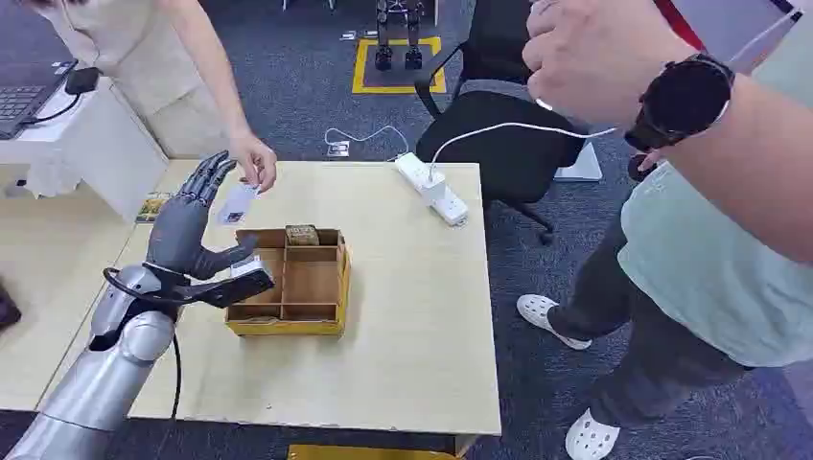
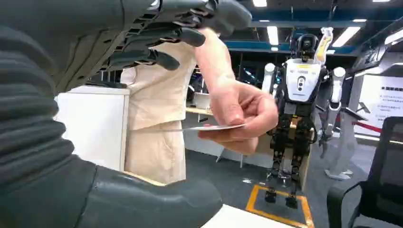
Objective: Pass the card to the sensor for recognition and then transmit it.
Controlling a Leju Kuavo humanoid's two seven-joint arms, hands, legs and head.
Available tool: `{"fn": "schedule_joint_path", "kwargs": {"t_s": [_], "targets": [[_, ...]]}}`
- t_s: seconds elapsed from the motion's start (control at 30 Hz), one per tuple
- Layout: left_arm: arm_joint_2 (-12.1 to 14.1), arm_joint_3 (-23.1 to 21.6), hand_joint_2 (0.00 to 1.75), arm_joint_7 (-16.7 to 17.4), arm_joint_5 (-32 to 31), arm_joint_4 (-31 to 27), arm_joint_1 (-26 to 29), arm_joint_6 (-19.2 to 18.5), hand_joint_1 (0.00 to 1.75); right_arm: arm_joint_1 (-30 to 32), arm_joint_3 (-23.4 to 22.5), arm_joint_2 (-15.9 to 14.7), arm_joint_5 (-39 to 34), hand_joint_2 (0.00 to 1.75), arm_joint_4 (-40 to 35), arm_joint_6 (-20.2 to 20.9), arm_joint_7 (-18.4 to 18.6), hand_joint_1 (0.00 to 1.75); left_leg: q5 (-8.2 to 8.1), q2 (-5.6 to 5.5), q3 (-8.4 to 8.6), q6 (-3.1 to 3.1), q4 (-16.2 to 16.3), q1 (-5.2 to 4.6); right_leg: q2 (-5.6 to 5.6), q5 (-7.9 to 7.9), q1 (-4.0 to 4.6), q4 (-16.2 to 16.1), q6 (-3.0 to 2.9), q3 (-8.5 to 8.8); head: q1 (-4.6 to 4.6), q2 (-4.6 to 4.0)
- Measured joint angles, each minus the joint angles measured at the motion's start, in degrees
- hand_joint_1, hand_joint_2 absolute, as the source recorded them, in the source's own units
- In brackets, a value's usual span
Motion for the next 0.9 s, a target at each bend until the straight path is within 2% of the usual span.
{"fn": "schedule_joint_path", "kwargs": {"t_s": [0.23, 0.27, 0.3, 0.33, 0.37, 0.4, 0.43, 0.47, 0.5, 0.53, 0.63, 0.67, 0.9], "targets": [[0.94, 0.0, 1.75, 1.35, -1.75, 0.3, 0.07, 2.01, 0.0, 0.07, 1.29, -0.5, -1.35, 0.0, -0.28, -0.46, 1.03, 0.0, 0.0, 0.0, 0.0, 0.0, 0.0, 0.0, 0.0, 0.0, 0.0, 0.0, 0.0, 0.0, -0.02, 0.0], [0.99, 0.0, 1.75, 1.38, -1.81, 0.52, -0.01, 2.27, 0.93, 0.07, 1.42, -0.53, -1.62, 0.0, -0.31, -0.48, 1.05, 0.0, 0.0, 0.0, 0.0, 0.0, 0.0, 0.0, 0.0, 0.0, 0.0, 0.0, 0.0, 0.0, 0.0, 0.0], [1.03, 0.0, 1.75, 1.53, -1.92, 0.65, -0.03, 2.4, 1.59, 0.06, 1.53, -0.55, -1.77, 0.0, -0.33, -0.48, 1.05, 0.0, 0.0, 0.0, 0.0, 0.0, 0.0, 0.0, 0.0, 0.0, 0.0, 0.0, 0.0, 0.0, 0.0, 0.0], [1.07, 0.0, 1.75, 2.03, -2.21, 0.88, -0.07, 2.69, 1.57, 0.07, 1.68, -0.59, -1.9, 0.0, -0.44, -0.5, 1.05, 0.0, 0.0, 0.0, 0.0, 0.0, 0.0, 0.0, 0.0, 0.0, 0.0, 0.0, 0.0, 0.0, -0.02, 0.0], [1.14, 0.0, 1.75, 2.38, -2.51, 1.16, -0.16, 3.04, 1.66, 0.07, 1.83, -0.63, -2.21, 0.0, -0.5, -0.55, 1.14, 0.0, 0.0, 0.0, 0.0, 0.0, 0.0, 0.0, 0.0, 0.0, 0.0, 0.0, 0.0, 0.0, 0.0, 0.0], [1.34, 0.0, 1.75, 2.43, -2.8, 1.51, -0.34, 3.15, 1.61, 0.06, 1.95, -0.68, -2.43, 0.0, -0.52, -0.57, 1.22, 0.0, 0.0, 0.0, 0.0, 0.0, 0.0, 0.0, 0.0, 0.0, 0.0, 0.0, 0.0, 0.0, 0.0, 0.0], [1.53, 0.0, 1.75, 2.43, -3.08, 1.94, -0.51, 3.28, 1.52, 0.08, 2.12, -0.81, -2.62, 0.0, -0.59, -0.66, 1.29, 0.0, 0.0, 0.0, 0.0, 0.0, 0.0, 0.0, 0.0, 0.0, 0.0, 0.0, 0.0, 0.0, 0.0, 0.0], [1.73, 0.02, 1.75, 2.45, -3.1, 2.25, -0.6, 3.67, 1.2, 0.09, 2.3, -0.85, -2.87, 0.0, -0.63, -0.74, 1.47, 0.0, 0.0, 0.0, 0.0, 0.0, 0.0, 0.0, 0.0, 0.0, 0.0, 0.0, 0.0, 0.0, -0.02, 0.0], [1.9, 0.02, 1.75, 2.45, -3.1, 2.56, -0.66, 4.09, 1.4, 0.1, 2.43, -0.94, -2.99, 0.0, -0.7, -0.85, 1.68, 0.0, 0.0, 0.0, 0.0, 0.0, 0.0, 0.0, 0.0, 0.0, 0.0, 0.0, 0.0, 0.0, 0.02, 0.0], [1.93, 0.07, 1.75, 2.45, -3.13, 2.8, -0.68, 4.31, 1.52, 0.12, 2.65, -0.98, -3.13, 0.0, -0.79, -0.99, 1.84, 0.0, 0.0, 0.0, 0.0, 0.0, 0.0, 0.0, 0.0, 0.0, 0.0, 0.0, 0.0, 0.0, -0.02, 0.0], [2.03, 0.11, 1.75, 2.6, -3.17, 3.54, -0.69, 4.96, 1.62, 0.13, 3.06, -1.2, -3.5, 0.0, -0.83, -1.31, 2.08, 0.0, 0.0, 0.0, 0.0, 0.0, 0.0, 0.0, 0.0, 0.0, 0.0, 0.0, 0.0, 0.0, -0.02, 0.0], [2.17, 0.13, 1.75, 2.8, -3.21, 3.74, -0.7, 5.14, 1.75, 0.17, 3.17, -1.27, -3.61, 0.0, -0.94, -1.31, 2.16, 0.0, 0.0, 0.0, 0.0, 0.0, 0.0, 0.0, 0.0, 0.0, 0.0, 0.0, 0.0, 0.0, 0.0, 0.0], [2.49, 0.39, 1.75, 3.15, -3.5, 4.46, -0.94, 5.66, 1.75, 0.42, 4.0, -1.55, -4.77, 0.0, -1.46, -1.55, 2.43, 0.0, 0.0, 0.01, -0.01, 0.0, 0.0, 0.0, 0.01, 0.0, 0.0, 0.0, 0.0, -0.01, 0.0, 0.0]]}}
